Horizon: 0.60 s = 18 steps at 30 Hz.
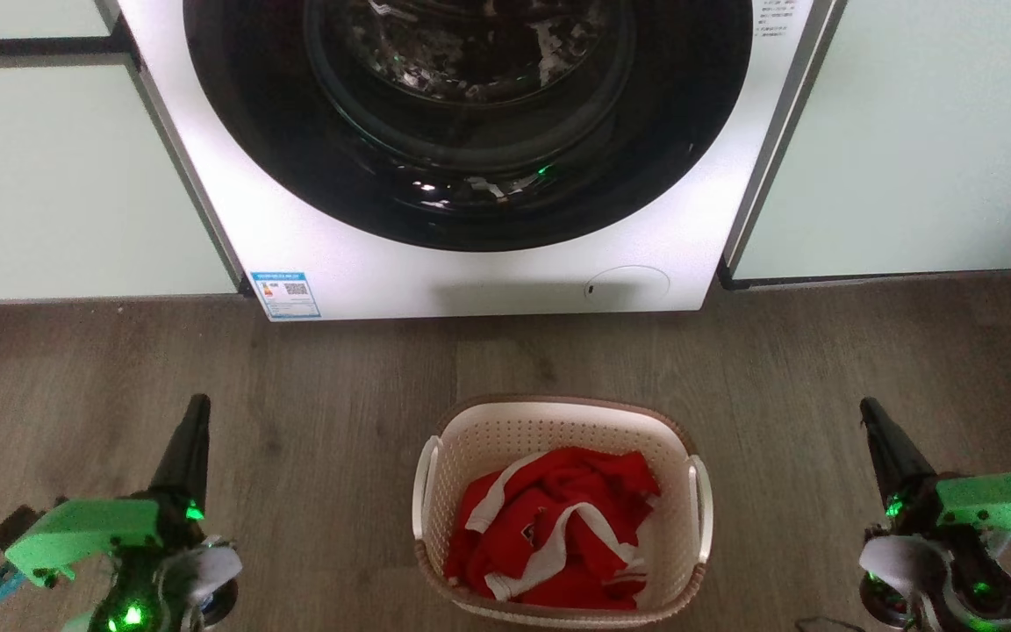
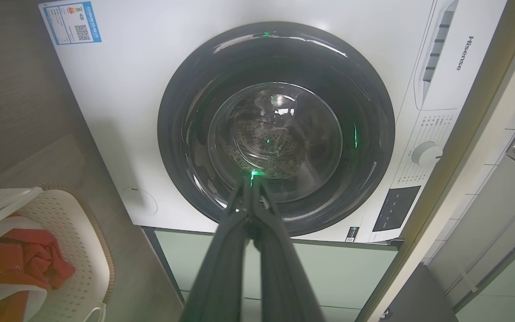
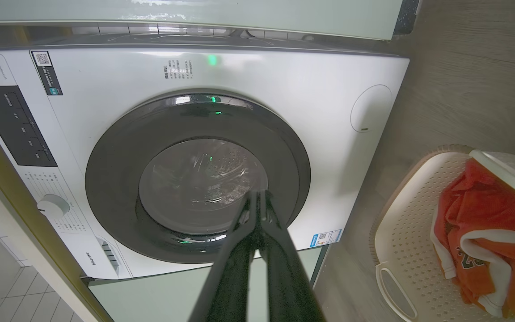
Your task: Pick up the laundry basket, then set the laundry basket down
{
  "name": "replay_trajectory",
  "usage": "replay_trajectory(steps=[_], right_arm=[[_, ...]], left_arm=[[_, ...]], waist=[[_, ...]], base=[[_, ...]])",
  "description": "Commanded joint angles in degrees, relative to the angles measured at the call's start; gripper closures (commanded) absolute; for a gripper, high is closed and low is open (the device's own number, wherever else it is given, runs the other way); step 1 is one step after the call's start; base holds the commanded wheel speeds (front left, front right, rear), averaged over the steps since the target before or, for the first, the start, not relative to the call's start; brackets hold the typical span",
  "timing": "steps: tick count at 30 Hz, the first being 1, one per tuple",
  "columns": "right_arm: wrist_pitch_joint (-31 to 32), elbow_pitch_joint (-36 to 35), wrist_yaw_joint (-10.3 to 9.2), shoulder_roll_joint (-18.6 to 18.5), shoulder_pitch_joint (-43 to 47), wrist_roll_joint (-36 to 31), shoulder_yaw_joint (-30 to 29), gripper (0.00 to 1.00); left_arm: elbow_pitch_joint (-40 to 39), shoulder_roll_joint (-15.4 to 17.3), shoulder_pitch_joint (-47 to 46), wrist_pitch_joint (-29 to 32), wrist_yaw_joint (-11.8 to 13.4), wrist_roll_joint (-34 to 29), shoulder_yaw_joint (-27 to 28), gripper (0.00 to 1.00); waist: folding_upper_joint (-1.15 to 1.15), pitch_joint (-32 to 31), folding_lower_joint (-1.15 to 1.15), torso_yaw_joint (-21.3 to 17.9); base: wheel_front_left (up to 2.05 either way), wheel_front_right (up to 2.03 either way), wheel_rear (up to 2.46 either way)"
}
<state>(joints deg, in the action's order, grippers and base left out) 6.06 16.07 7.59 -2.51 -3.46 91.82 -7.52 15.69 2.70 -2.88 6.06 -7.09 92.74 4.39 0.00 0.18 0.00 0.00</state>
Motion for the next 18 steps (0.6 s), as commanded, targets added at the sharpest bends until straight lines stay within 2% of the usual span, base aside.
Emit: replay_trajectory(steps=[1, 18], right_arm=[[0.4, -2.0, -0.10, -0.4, -2.7, 0.3, 1.0, 1.00], [0.4, -2.0, -0.10, -0.4, -2.7, 0.4, 1.0, 1.00]], left_arm=[[-1.7, 0.3, -3.3, 0.4, -0.4, -0.5, 2.1, 1.00], [-1.7, 0.2, -3.3, 0.4, -0.4, -0.5, 2.1, 1.00]], waist=[[0.00, 0.0, 0.00, 0.0], [0.00, 0.0, 0.00, 0.0]], base=[[0.00, 0.00, 0.00], [0.00, 0.00, 0.00]])
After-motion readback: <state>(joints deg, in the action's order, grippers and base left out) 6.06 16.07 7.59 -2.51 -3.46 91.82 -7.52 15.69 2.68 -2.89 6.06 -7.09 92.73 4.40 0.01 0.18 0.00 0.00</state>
